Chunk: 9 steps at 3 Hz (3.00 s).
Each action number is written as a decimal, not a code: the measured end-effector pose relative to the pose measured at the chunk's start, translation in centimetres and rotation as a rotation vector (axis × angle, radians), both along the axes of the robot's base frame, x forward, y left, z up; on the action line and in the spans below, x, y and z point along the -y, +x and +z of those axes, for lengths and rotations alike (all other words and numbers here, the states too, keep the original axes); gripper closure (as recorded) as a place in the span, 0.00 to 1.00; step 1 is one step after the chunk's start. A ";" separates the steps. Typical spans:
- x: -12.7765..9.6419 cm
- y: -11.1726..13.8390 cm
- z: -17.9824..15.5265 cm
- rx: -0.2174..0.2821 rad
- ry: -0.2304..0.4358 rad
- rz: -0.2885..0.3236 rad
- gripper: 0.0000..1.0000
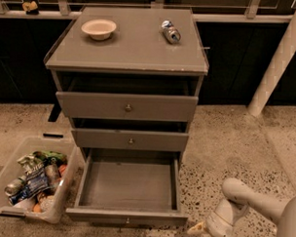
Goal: Close bottom drawer
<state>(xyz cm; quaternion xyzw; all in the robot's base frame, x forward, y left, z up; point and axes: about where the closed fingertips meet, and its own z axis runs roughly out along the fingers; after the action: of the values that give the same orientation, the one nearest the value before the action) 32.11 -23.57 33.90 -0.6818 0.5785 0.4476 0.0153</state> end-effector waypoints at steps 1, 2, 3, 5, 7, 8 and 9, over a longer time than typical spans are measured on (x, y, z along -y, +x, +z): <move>0.0 -0.2 -0.4 0.038 0.009 -0.015 0.00; -0.1 -0.9 -2.0 0.107 0.046 -0.065 0.00; 0.0 -0.9 -3.9 0.160 0.003 -0.117 0.00; -0.2 -1.4 -5.7 0.146 -0.018 -0.105 0.00; -4.2 0.0 -11.6 0.115 -0.013 -0.057 0.00; -5.7 2.4 -12.6 0.164 -0.027 -0.133 0.00; -5.8 2.7 -12.9 0.174 -0.030 -0.141 0.00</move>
Offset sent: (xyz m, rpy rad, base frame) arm -0.0125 -0.0040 -0.0376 0.0866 -0.2153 -0.1441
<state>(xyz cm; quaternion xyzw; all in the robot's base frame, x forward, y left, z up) 34.83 -17.81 21.02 -0.6757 0.6282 0.3759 0.0867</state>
